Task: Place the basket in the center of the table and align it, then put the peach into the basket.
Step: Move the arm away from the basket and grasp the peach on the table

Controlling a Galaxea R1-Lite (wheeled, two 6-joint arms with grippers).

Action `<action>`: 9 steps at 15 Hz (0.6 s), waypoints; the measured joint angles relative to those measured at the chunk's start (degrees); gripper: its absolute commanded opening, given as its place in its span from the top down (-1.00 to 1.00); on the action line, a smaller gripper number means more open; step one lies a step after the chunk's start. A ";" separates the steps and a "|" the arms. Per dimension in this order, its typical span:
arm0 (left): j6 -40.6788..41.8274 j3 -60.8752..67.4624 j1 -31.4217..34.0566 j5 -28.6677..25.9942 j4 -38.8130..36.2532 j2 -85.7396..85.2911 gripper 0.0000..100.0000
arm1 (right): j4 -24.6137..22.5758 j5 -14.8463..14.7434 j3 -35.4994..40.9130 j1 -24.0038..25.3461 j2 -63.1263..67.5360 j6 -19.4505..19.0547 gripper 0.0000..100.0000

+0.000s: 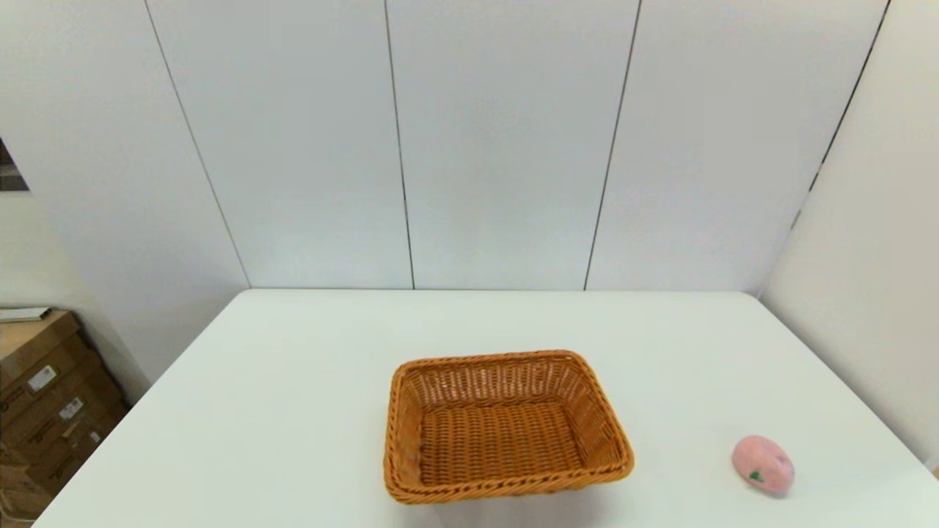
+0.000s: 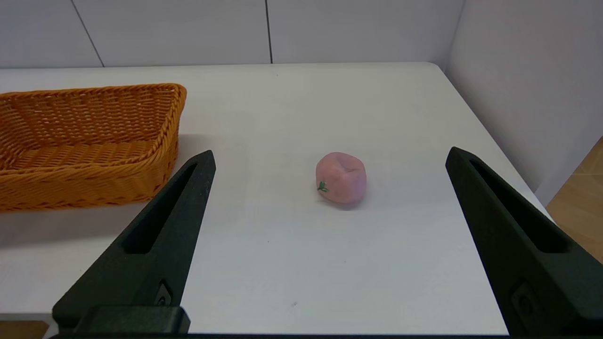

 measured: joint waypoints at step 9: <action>1.88 14.34 1.62 -7.62 -1.72 -13.20 -1.00 | 0.00 -0.02 0.00 -0.02 0.00 0.00 -1.00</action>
